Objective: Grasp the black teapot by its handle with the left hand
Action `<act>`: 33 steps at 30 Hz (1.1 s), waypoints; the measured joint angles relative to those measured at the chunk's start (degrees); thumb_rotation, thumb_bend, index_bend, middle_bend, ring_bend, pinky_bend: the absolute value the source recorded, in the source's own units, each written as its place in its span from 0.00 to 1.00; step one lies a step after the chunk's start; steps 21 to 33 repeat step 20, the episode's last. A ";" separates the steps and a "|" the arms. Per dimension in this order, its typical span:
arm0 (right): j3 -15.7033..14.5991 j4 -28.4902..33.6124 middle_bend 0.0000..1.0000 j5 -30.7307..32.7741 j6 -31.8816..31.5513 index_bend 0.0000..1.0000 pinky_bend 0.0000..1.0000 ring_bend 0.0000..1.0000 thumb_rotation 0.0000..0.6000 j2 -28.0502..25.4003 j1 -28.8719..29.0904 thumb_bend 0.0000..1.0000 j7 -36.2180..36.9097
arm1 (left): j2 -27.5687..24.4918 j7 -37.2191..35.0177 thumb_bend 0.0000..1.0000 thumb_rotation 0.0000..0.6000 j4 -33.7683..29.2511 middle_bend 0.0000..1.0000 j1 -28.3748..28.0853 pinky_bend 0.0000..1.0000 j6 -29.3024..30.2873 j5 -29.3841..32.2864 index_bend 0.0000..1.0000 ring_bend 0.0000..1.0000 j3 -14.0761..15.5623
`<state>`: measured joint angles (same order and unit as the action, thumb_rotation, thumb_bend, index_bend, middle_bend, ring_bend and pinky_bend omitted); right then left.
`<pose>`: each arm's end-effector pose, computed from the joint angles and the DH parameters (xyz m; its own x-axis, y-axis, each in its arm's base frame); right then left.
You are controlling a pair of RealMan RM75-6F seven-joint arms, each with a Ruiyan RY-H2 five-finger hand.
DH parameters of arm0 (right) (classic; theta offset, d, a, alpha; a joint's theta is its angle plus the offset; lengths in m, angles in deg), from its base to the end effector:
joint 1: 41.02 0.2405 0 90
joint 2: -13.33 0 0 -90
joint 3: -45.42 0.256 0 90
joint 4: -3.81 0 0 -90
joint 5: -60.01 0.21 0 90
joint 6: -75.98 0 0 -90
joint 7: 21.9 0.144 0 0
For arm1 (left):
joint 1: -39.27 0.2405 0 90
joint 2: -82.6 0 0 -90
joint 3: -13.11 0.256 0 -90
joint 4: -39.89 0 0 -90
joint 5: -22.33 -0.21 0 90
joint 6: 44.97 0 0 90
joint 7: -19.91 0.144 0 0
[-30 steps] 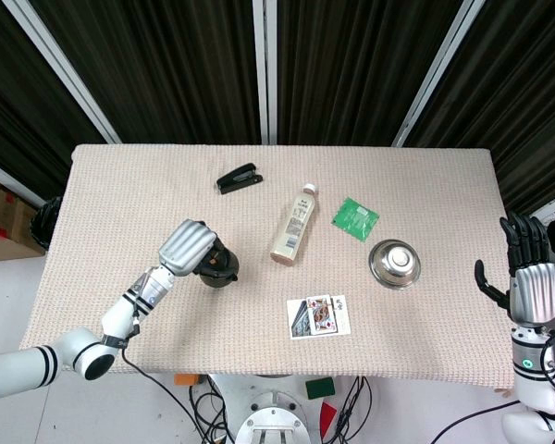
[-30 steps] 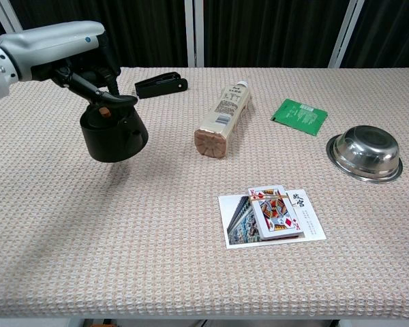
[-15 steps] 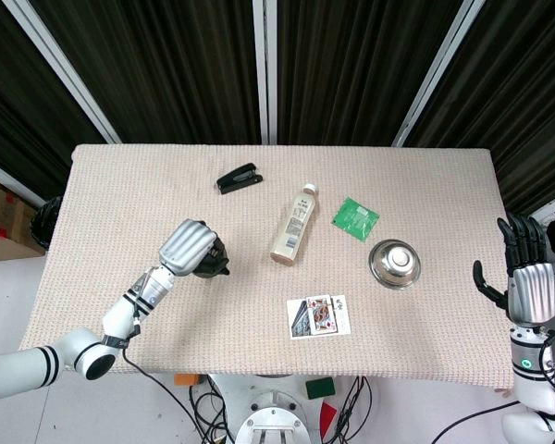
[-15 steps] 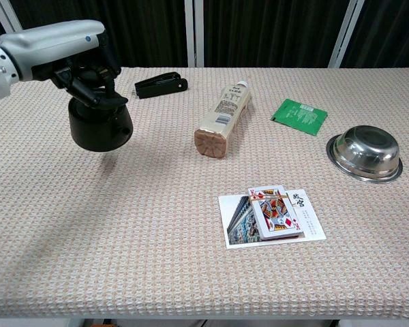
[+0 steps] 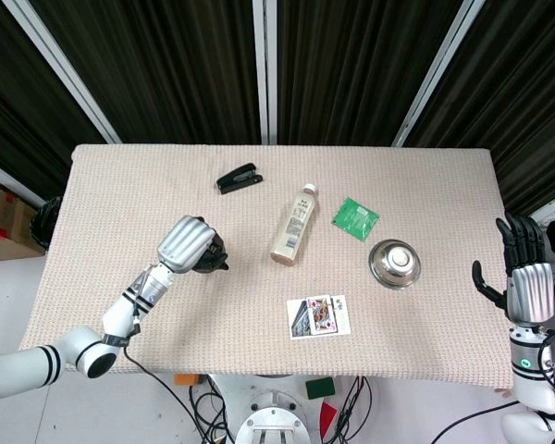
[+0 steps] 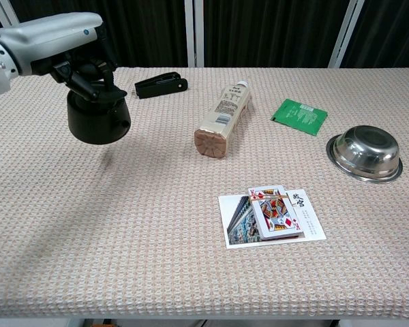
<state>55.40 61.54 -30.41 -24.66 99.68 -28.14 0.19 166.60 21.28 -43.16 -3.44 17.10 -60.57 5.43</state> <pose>-0.3144 -0.2425 0.1345 0.1457 0.3761 0.9151 -0.9321 -0.2578 0.2544 -0.1329 0.3427 0.0196 0.3597 0.1385 0.9227 0.7976 -0.5589 -0.2270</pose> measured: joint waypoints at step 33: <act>0.10 0.15 0.00 -0.12 -0.19 0.00 0.00 0.00 1.00 0.15 0.15 0.44 -0.14 | 2.50 8.67 0.38 1.00 5.95 1.00 0.52 0.63 5.91 -3.95 1.00 1.00 -0.31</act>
